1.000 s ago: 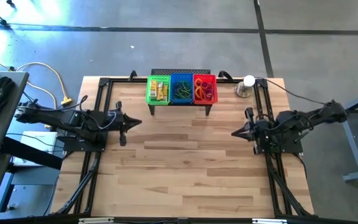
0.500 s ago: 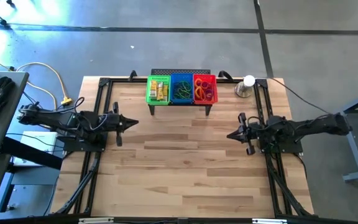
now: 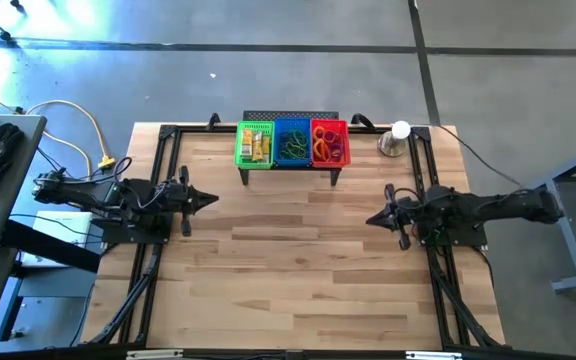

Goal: Pick & Place Office Desk Supplies
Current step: Return to Home Position

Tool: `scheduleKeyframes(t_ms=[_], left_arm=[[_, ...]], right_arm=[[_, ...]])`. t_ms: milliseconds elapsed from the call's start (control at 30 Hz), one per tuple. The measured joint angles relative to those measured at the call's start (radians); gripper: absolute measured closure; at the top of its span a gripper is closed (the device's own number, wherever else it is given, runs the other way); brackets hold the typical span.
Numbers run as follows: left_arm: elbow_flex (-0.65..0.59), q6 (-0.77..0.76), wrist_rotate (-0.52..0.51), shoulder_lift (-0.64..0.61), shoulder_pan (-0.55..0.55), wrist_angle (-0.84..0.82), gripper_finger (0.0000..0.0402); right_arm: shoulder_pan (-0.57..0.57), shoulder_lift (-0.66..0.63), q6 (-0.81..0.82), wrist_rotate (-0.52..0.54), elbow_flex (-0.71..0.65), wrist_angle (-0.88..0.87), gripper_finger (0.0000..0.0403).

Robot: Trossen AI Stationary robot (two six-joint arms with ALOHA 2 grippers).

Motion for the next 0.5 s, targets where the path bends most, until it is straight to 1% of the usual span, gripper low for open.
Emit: scheduleKeyframes(t_ms=[100, 167, 233, 267, 333, 433, 500], left_arm=[[0.000, 0.009, 0.002, 0.000, 0.000, -0.001, 0.0401], [0.000, 0.004, 0.002, 0.001, 0.000, -0.003, 0.0401], [0.000, -0.006, 0.002, 0.001, 0.000, -0.008, 0.0401], [0.000, -0.011, 0.002, 0.001, 0.000, -0.012, 0.0401], [0.000, -0.018, 0.012, 0.001, 0.000, -0.019, 0.0401], [0.000, -0.025, 0.022, 0.002, -0.002, -0.020, 0.0401], [0.000, -0.031, 0.023, 0.002, -0.006, -0.020, 0.0401]], right_arm=[[0.000, -0.081, 0.002, 0.064, 0.048, -0.175, 0.0401], [0.000, -0.150, 0.015, 0.065, 0.070, -0.269, 0.0401], [0.000, -0.225, 0.024, 0.062, 0.090, -0.313, 0.0401], [0.000, -0.259, 0.020, 0.060, 0.092, -0.317, 0.0401], [0.001, -0.258, 0.001, 0.059, 0.093, -0.317, 0.0401], [0.001, -0.256, -0.022, 0.025, 0.091, -0.309, 0.0401], [0.000, -0.251, -0.034, 0.044, 0.068, -0.286, 0.0401]])
